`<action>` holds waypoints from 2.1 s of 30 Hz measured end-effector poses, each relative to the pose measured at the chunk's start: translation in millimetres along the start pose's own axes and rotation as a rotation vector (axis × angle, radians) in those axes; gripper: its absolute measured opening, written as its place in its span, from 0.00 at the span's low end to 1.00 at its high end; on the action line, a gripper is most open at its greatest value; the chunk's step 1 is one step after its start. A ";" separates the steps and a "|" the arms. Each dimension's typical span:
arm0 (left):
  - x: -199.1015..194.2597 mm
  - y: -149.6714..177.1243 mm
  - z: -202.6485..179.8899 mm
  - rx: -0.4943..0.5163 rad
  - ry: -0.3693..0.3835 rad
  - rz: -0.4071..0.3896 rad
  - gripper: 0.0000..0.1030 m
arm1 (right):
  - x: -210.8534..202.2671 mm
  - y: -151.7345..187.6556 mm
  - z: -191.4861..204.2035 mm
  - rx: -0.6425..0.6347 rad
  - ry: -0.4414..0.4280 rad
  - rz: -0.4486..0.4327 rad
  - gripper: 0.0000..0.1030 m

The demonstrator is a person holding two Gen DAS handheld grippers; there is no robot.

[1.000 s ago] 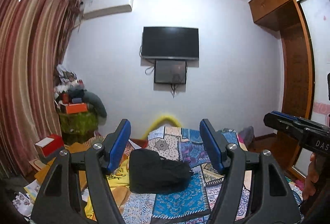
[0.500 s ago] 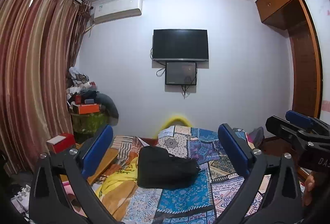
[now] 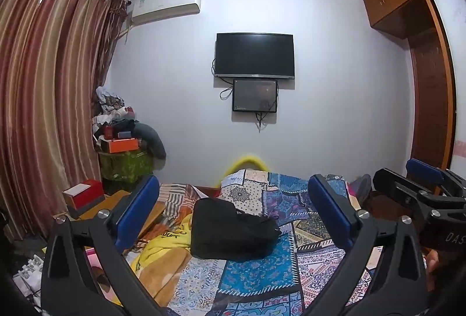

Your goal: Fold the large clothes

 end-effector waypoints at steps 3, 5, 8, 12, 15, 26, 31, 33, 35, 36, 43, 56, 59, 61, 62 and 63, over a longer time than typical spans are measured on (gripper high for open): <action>0.4 1.5 -0.1 -0.002 0.002 0.003 1.00 | -0.8 3.8 0.1 0.005 0.001 0.009 0.97; 1.0 2.1 -0.7 -0.001 0.002 0.005 1.00 | -1.0 4.2 -0.7 0.006 0.002 0.016 0.97; 1.0 2.9 -1.4 -0.004 0.006 0.009 1.00 | -1.2 4.1 -1.6 0.008 0.002 0.023 0.97; 1.9 5.1 -0.2 -0.004 0.015 0.016 1.00 | 0.8 1.1 -3.4 0.009 0.007 0.033 0.97; 2.2 6.1 -0.1 0.001 0.014 0.015 1.00 | 2.5 0.2 -3.6 0.012 0.007 0.039 0.97; 5.8 7.4 7.6 -0.023 0.016 0.027 1.00 | 3.3 1.5 0.8 -0.002 0.011 0.053 0.97; 5.4 8.7 10.5 -0.030 0.011 0.026 1.00 | 4.0 2.4 5.6 -0.012 0.004 0.060 0.97; 5.5 9.1 11.2 -0.034 0.009 0.026 1.00 | 4.5 1.4 5.6 -0.017 0.002 0.059 0.97; 6.6 9.0 11.9 -0.039 0.007 0.027 1.00 | 4.4 2.1 5.6 -0.020 0.002 0.058 0.97; 6.8 9.7 12.5 -0.041 0.008 0.028 1.00 | 5.0 1.7 5.6 -0.020 0.003 0.057 0.97; 7.9 13.1 15.0 -0.052 0.000 0.036 1.00 | 4.6 4.4 6.3 -0.021 0.004 0.063 0.97; 13.1 16.8 19.5 -0.095 0.019 0.064 1.00 | 5.8 7.2 3.7 -0.015 0.005 0.070 0.97; 14.5 17.6 17.6 -0.086 0.026 0.071 1.00 | 6.8 8.4 2.6 -0.008 0.006 0.072 0.97; 13.9 18.5 16.1 -0.080 0.028 0.074 1.00 | 7.4 8.7 1.7 -0.005 0.008 0.074 0.97; 13.8 18.8 15.5 -0.078 0.028 0.074 1.00 | 7.5 9.3 1.4 -0.004 0.009 0.074 0.97; 13.3 19.1 15.1 -0.077 0.027 0.075 1.00 | 7.5 9.7 1.1 -0.002 0.010 0.075 0.97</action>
Point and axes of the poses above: each gripper's, at about its wrist camera, not at the fingertips, and x roughly the way its jaws point, z to its left, y to its underside, the point moved 4 cm from there along x, roughly the way its jaws point, and after that the axes turned 14 degrees about -z, right-handed, at the moved point
